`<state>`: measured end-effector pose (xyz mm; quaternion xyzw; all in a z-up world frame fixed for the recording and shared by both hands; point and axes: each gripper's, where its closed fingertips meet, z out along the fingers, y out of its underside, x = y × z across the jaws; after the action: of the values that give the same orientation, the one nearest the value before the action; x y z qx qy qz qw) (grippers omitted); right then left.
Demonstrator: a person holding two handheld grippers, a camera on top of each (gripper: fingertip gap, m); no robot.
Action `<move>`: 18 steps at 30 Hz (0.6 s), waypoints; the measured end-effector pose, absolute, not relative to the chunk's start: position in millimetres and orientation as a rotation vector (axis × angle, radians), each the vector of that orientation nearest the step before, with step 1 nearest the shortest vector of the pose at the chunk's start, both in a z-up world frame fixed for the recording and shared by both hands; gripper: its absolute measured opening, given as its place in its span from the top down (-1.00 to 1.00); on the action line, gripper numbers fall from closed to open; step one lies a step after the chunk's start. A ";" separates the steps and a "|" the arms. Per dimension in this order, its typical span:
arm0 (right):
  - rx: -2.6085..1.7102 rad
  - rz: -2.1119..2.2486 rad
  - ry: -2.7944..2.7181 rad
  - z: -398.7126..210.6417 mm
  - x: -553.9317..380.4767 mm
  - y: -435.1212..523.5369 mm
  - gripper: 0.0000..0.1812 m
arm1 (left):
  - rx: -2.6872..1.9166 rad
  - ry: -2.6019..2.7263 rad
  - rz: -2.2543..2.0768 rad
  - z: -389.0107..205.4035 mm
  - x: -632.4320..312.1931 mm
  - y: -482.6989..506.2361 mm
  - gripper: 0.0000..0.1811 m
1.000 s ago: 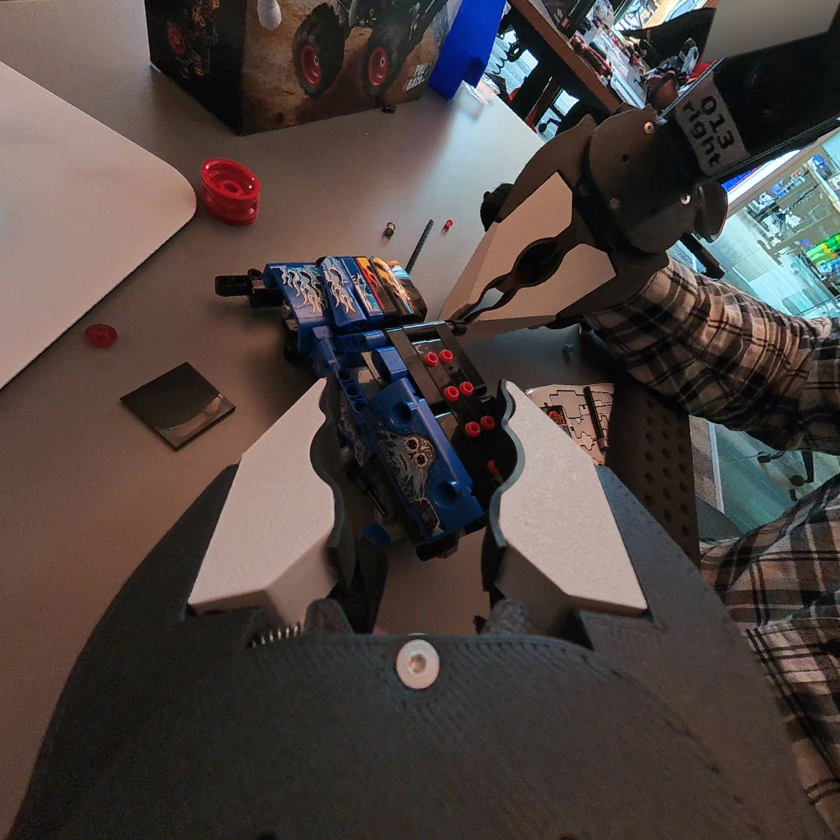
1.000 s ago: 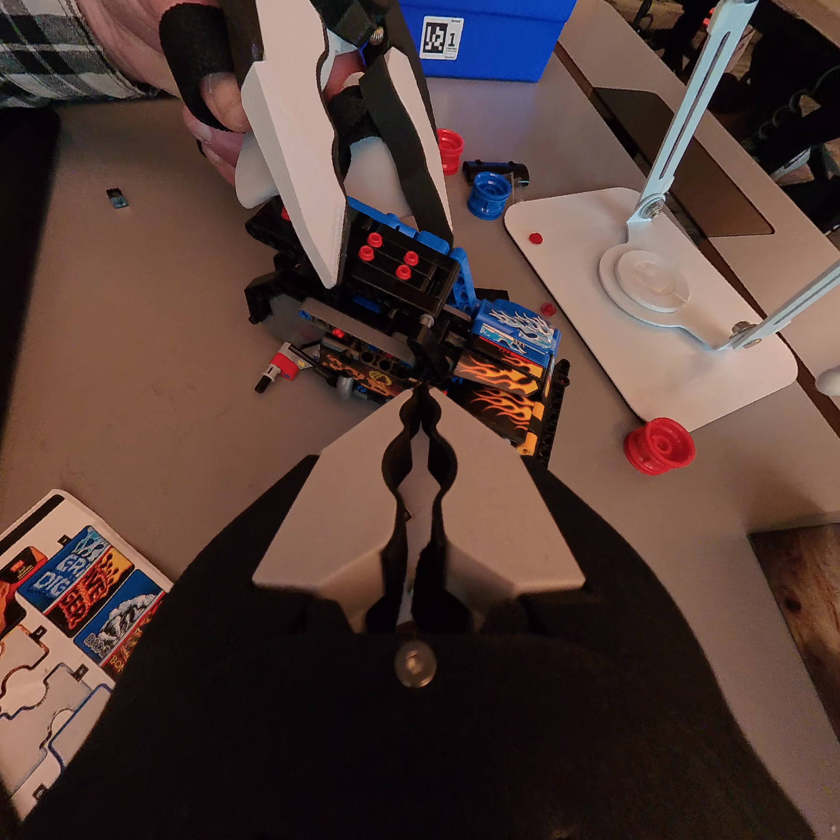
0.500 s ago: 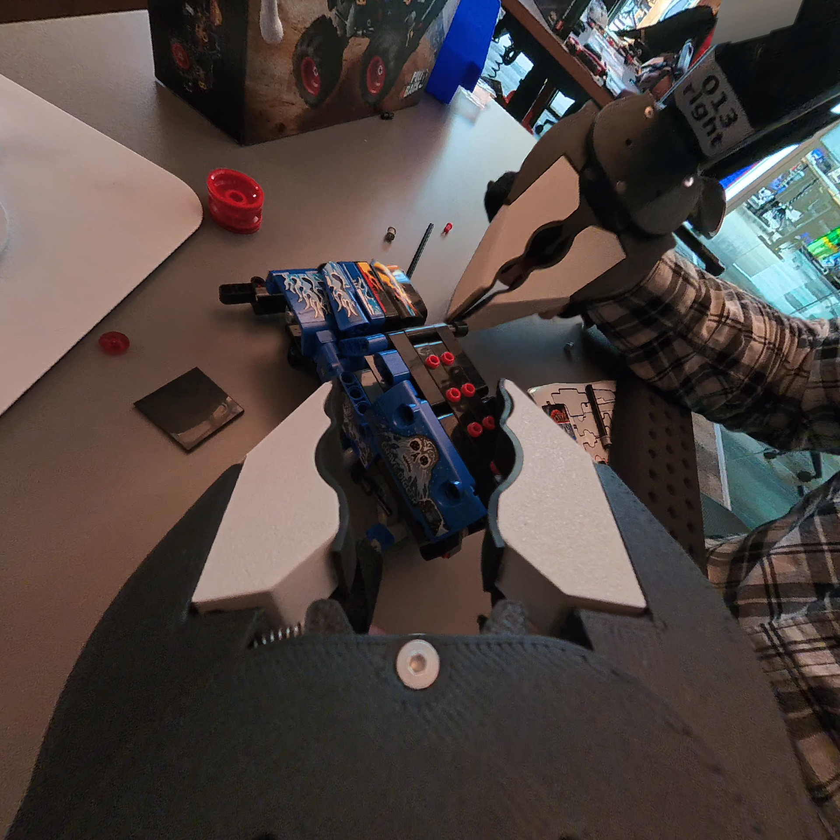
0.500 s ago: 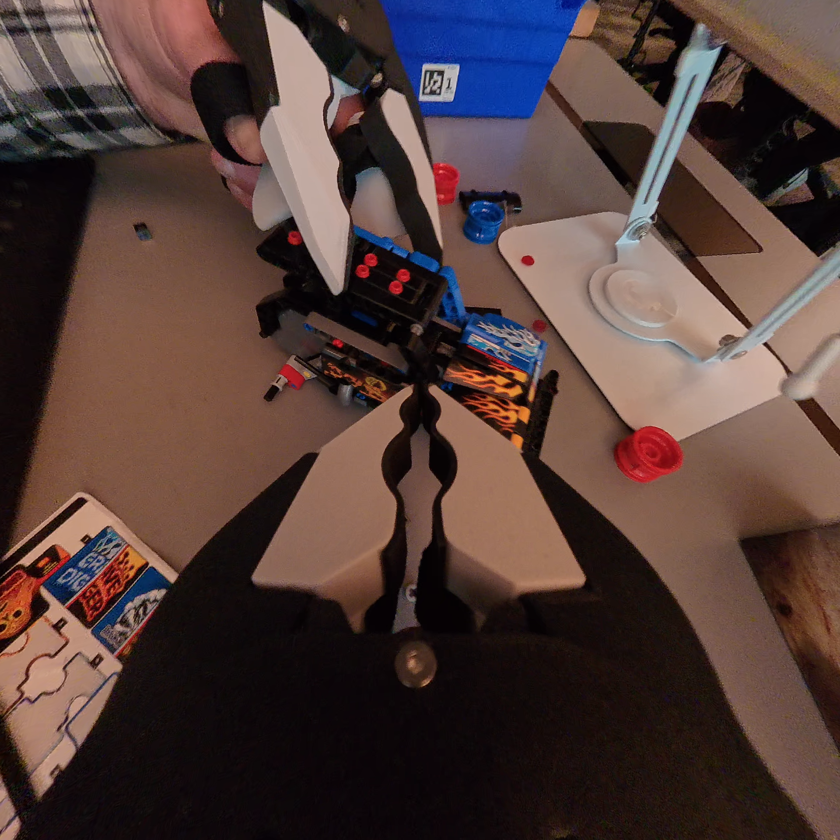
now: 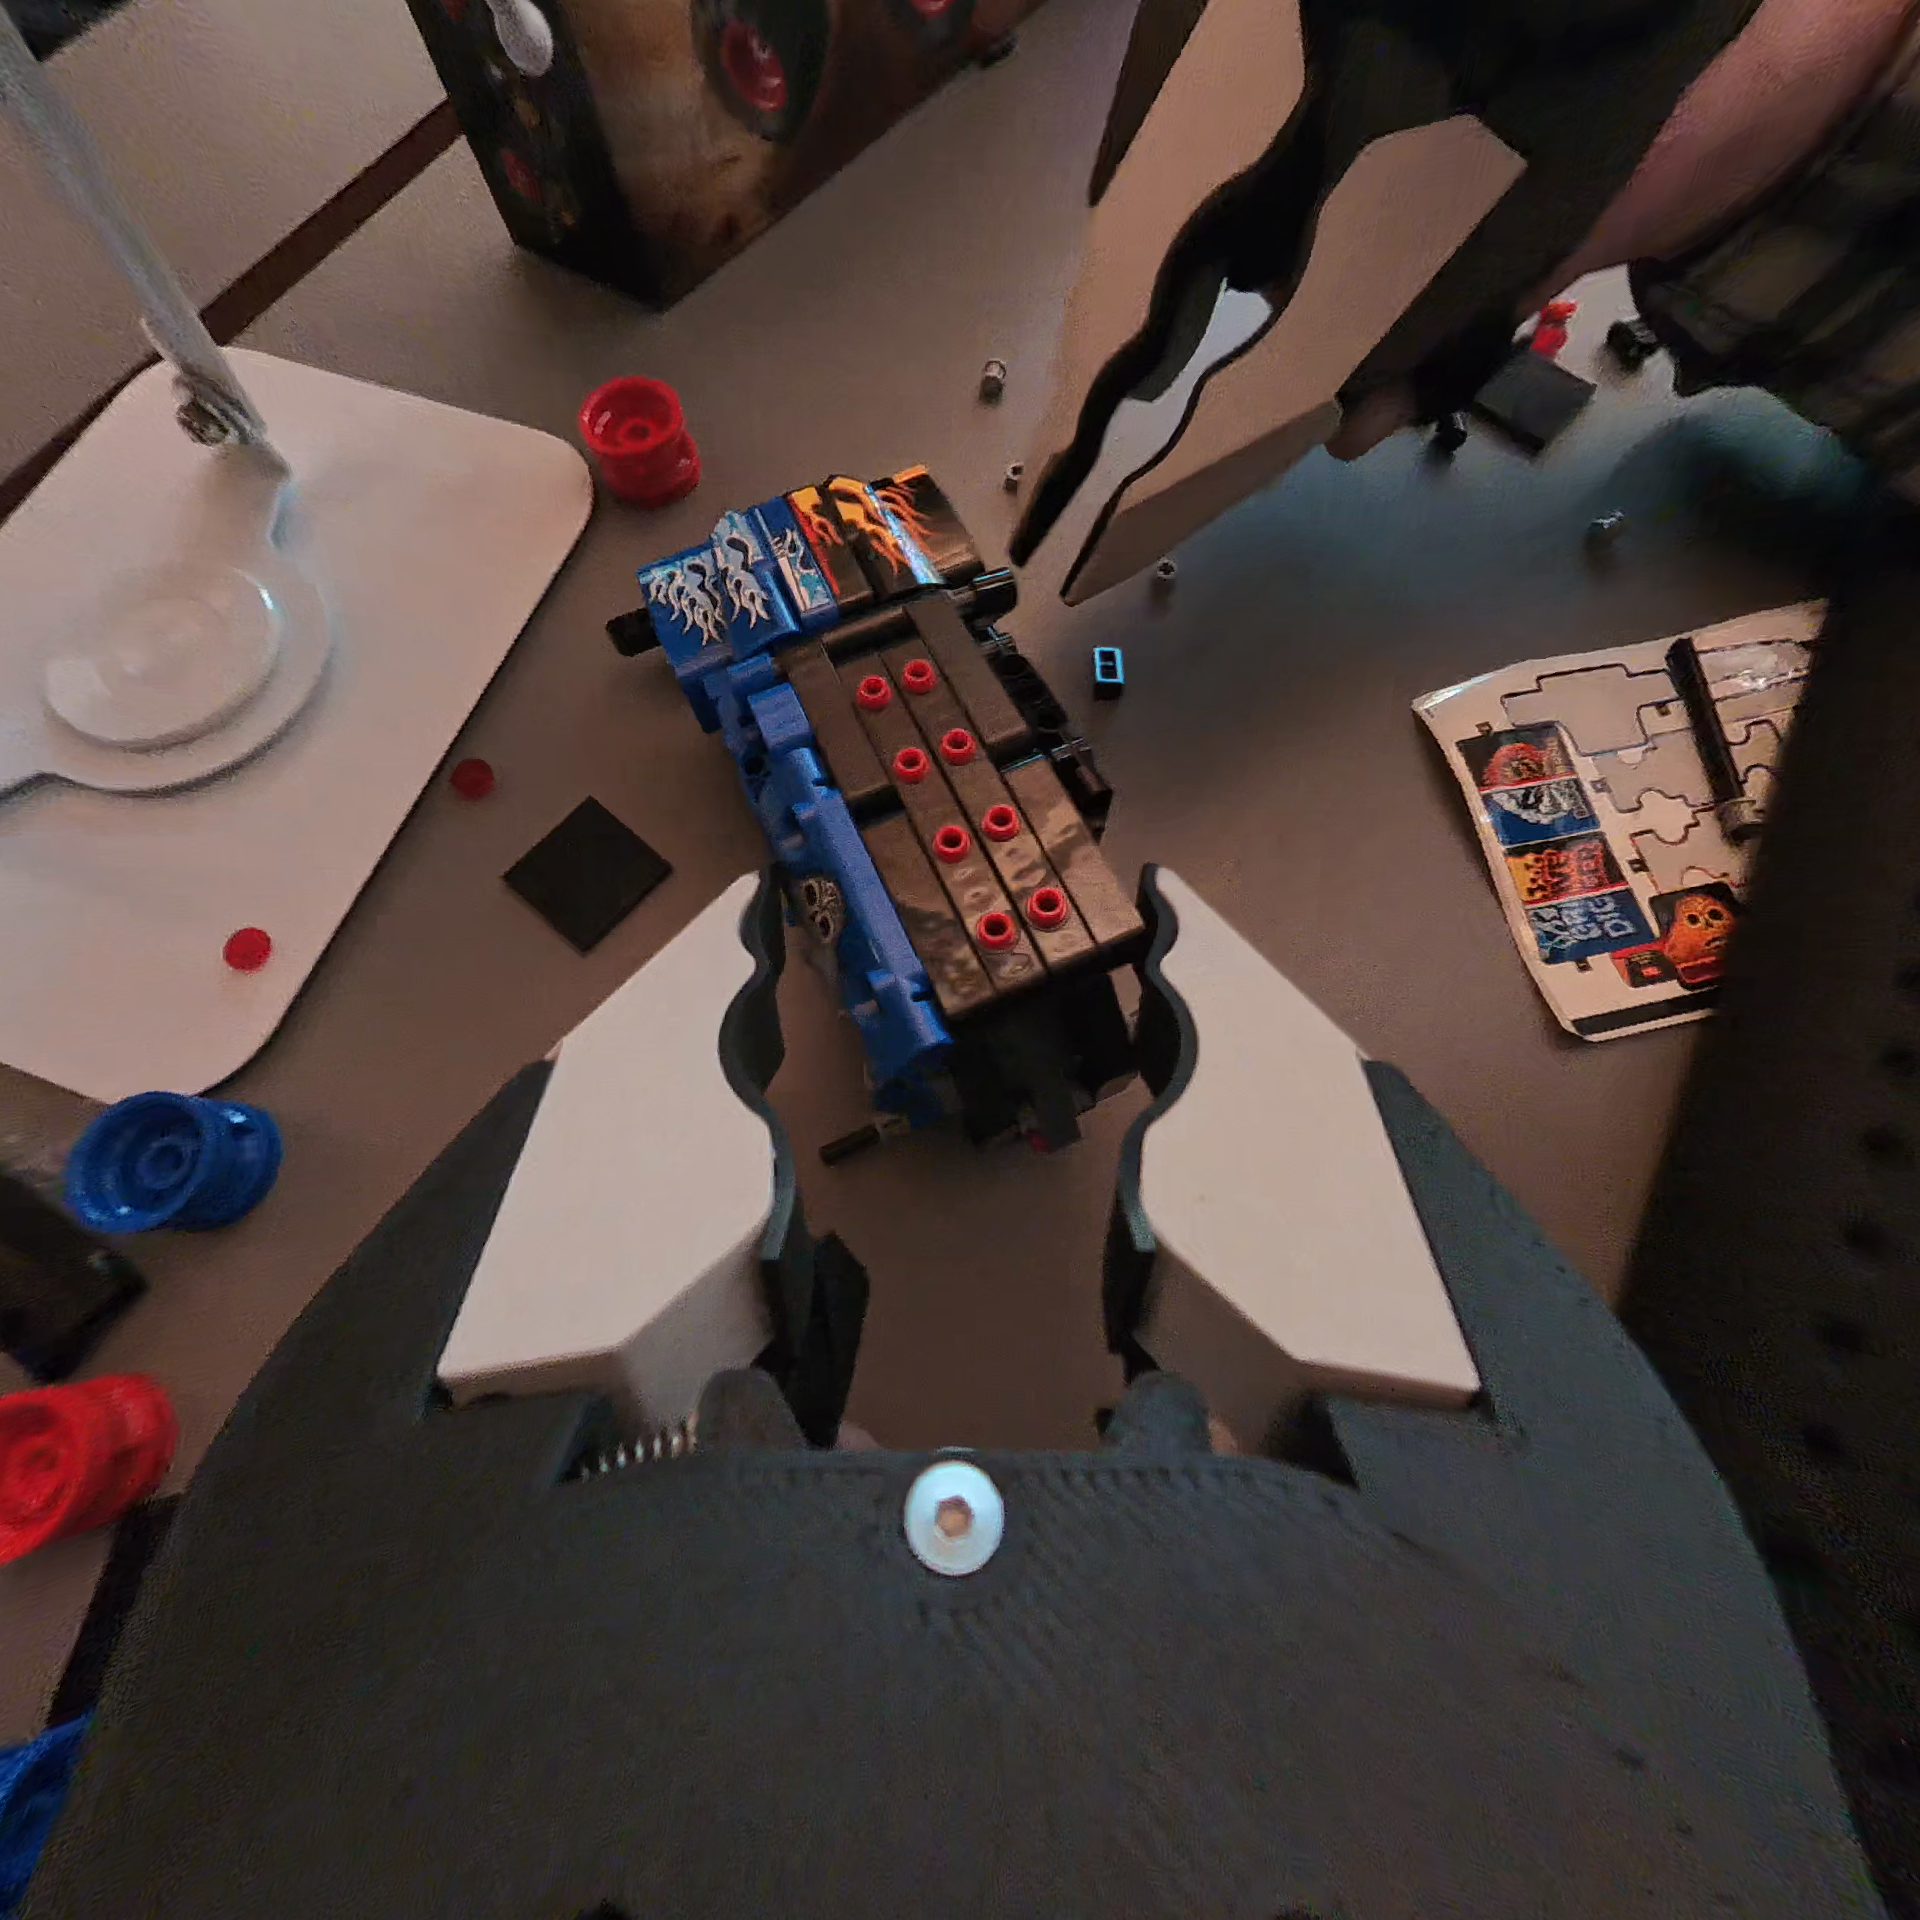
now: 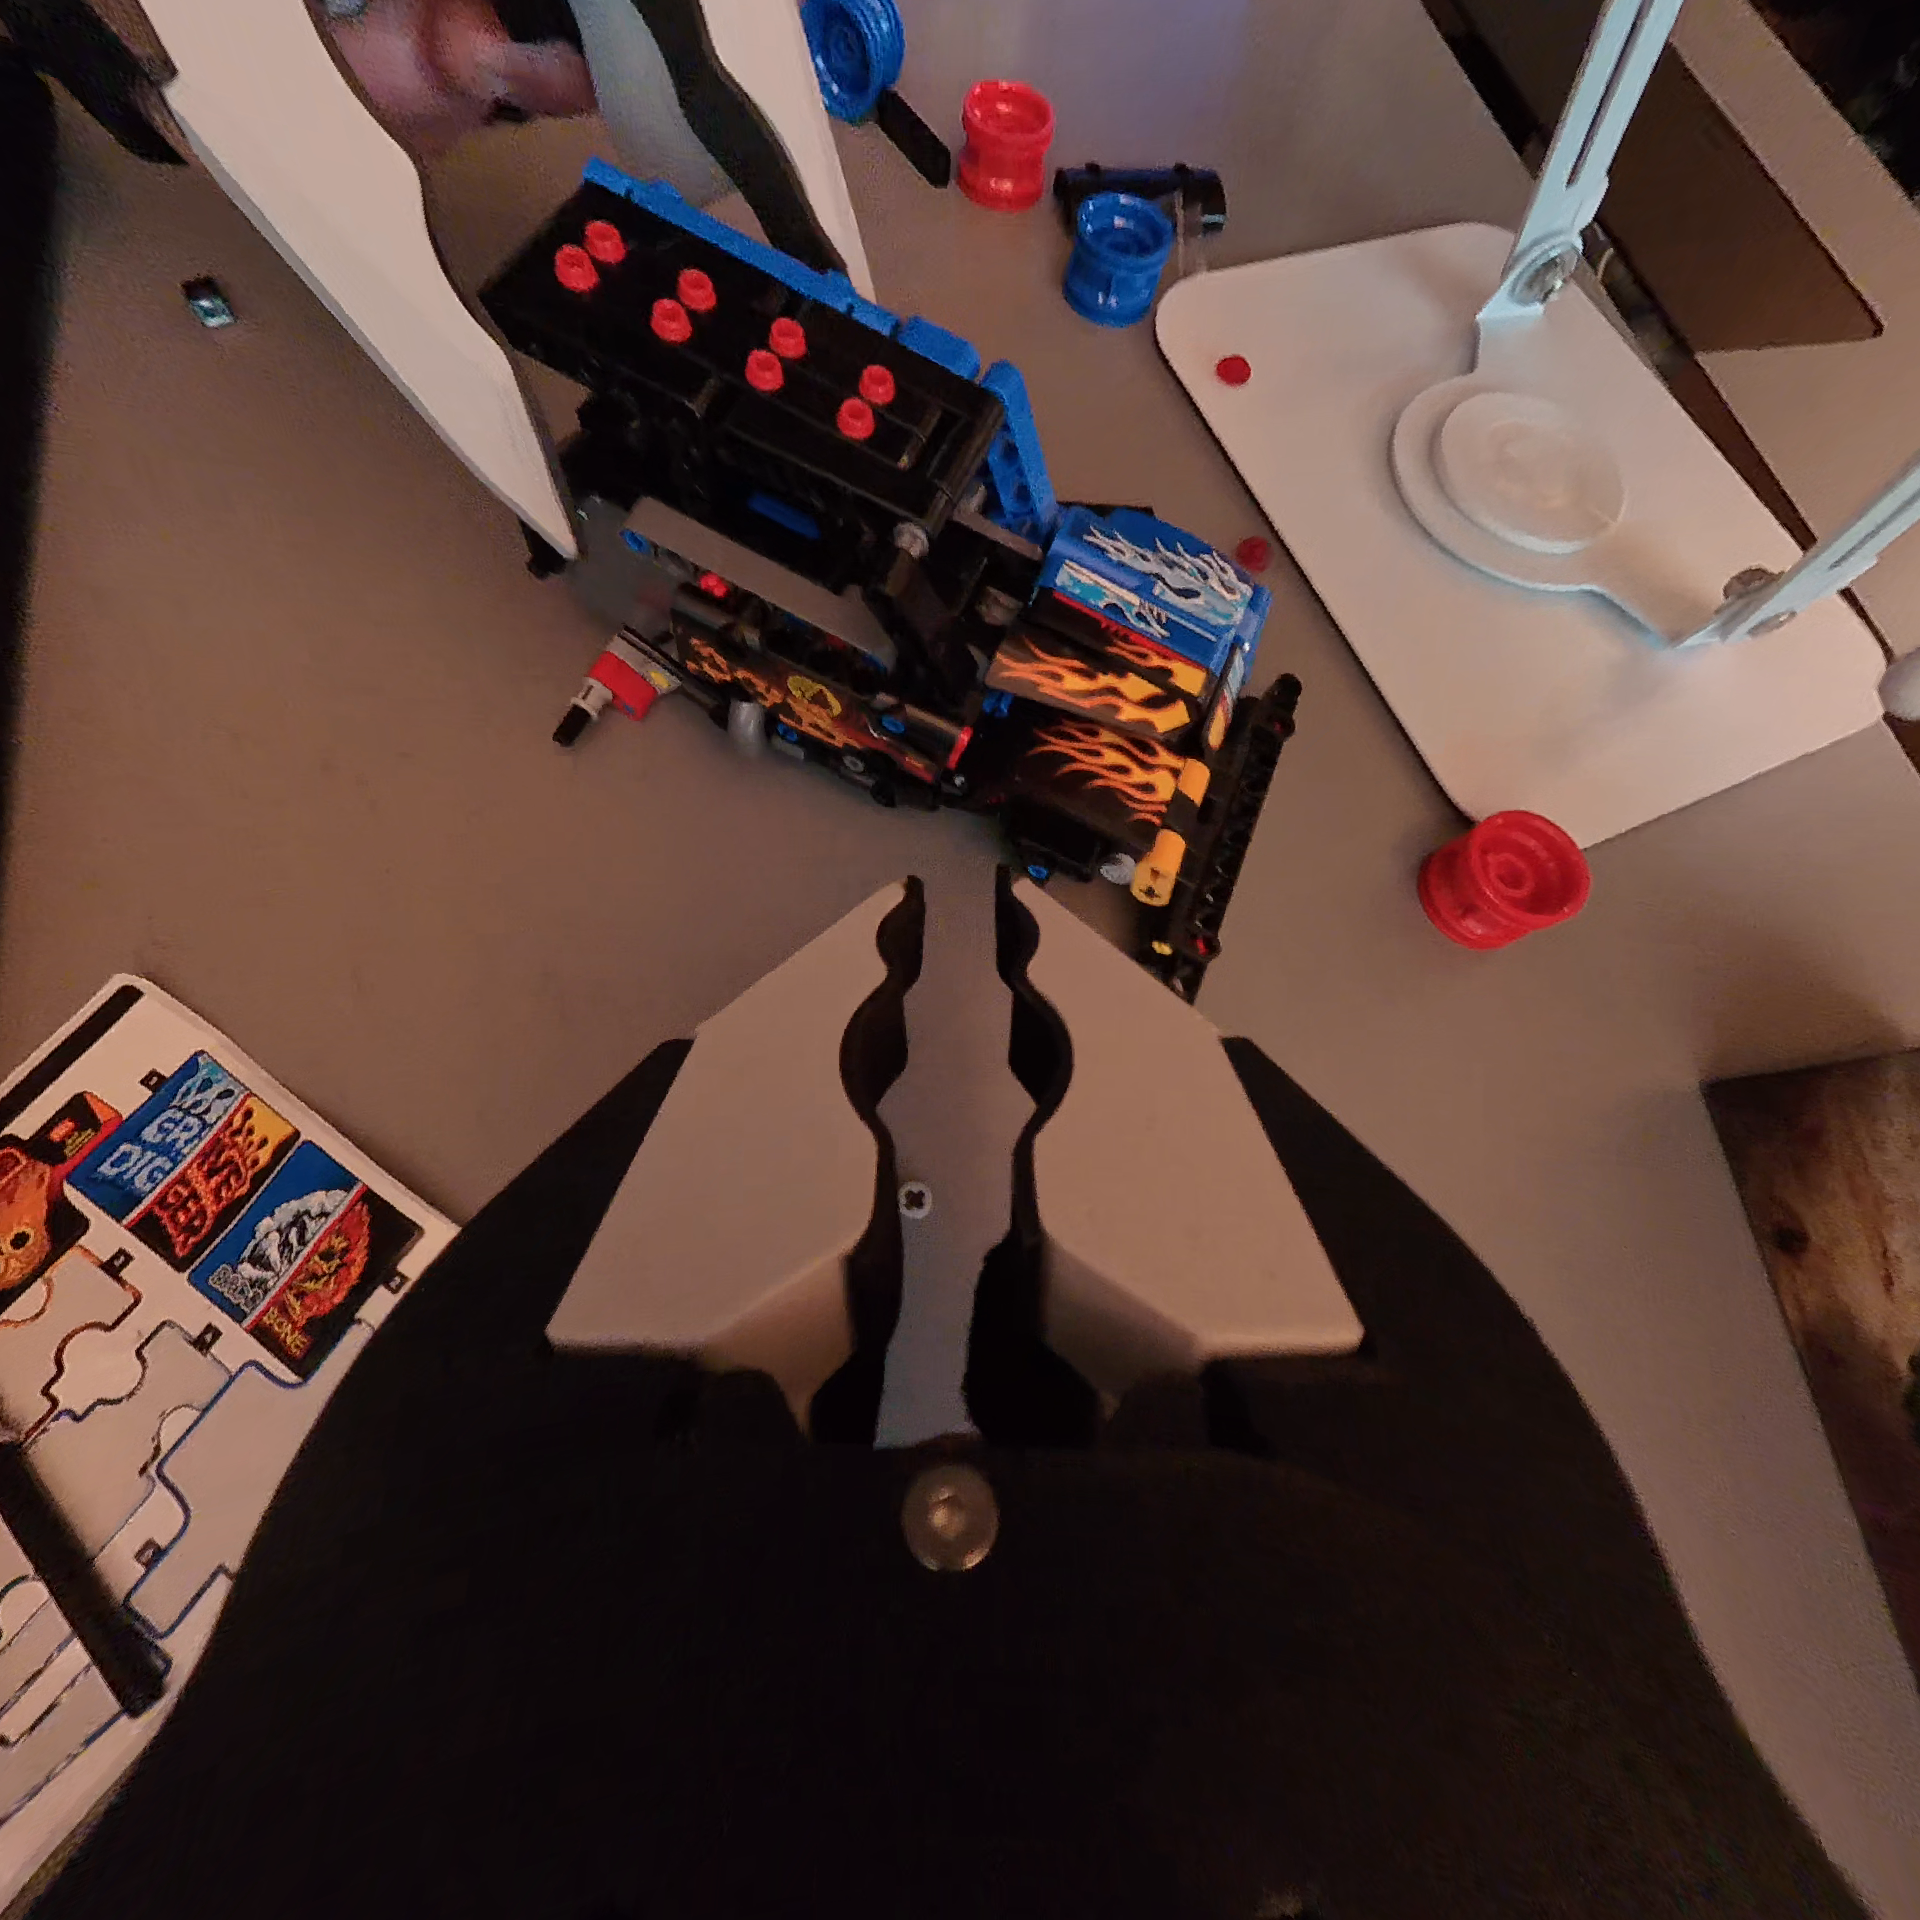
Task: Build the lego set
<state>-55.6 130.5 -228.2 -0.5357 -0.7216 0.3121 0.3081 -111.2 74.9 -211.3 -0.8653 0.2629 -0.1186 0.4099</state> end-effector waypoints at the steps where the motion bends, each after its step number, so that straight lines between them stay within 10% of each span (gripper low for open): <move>1: -1.433 0.811 -1.908 -229.4 -53.6 133.9 0.86 | -2.181 0.664 -0.301 -211.2 -112.7 75.1 0.27; 18: -1.459 0.624 -2.151 -267.6 -33.7 126.8 0.81 | -2.185 0.596 -0.054 -217.9 -184.8 81.7 0.40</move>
<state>-33.7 126.8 -267.6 -0.5309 -0.7828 0.2271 0.2319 -184.8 81.7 -217.9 -0.8734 0.2384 -0.0215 0.4242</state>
